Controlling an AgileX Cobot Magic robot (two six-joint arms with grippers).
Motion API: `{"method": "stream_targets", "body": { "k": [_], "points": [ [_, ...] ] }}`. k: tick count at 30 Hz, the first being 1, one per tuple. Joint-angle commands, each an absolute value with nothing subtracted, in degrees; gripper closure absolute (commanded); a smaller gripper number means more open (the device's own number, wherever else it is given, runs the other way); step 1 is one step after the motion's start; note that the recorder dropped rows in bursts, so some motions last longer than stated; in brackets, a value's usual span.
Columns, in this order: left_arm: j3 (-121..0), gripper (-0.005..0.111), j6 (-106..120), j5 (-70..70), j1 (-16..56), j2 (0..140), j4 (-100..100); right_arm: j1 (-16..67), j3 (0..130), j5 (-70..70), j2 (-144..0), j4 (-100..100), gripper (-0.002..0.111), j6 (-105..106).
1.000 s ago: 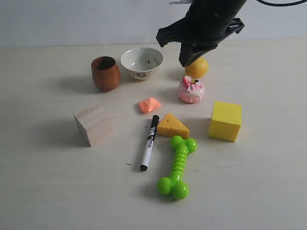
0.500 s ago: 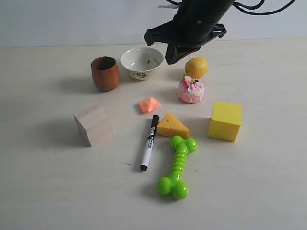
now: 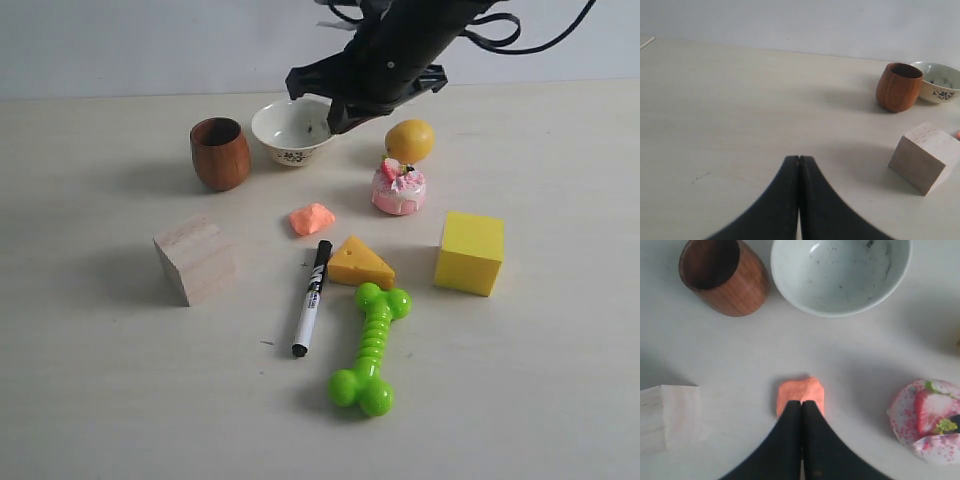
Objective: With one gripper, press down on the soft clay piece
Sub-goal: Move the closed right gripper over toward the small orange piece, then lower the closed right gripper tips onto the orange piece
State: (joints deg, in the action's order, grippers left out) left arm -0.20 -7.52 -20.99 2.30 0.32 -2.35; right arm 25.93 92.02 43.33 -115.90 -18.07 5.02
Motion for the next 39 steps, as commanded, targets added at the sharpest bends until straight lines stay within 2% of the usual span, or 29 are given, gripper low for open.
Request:
{"method": "stream_targets", "body": {
  "k": [1,9,16,24,39],
  "points": [
    [0.00,0.107,-7.60,-20.65,2.73,0.00,-2.14,26.02,92.40,42.22,-118.49,-18.12,0.108,6.08],
    [0.00,0.107,-7.60,-20.65,2.73,0.00,-2.14,26.02,94.16,45.42,-122.76,-16.38,0.108,5.98],
    [0.00,0.107,-7.60,-20.65,2.73,0.00,-2.14,26.55,105.16,54.86,-126.13,-15.09,0.108,4.39],
    [0.00,0.107,-7.60,-20.65,2.73,0.00,-2.14,32.23,110.73,62.83,-132.08,0.51,0.108,-2.95],
    [0.00,0.107,-7.60,-20.65,2.73,0.00,-2.14,32.66,115.77,63.05,-136.07,-4.47,0.108,-3.06]
  ]
}}
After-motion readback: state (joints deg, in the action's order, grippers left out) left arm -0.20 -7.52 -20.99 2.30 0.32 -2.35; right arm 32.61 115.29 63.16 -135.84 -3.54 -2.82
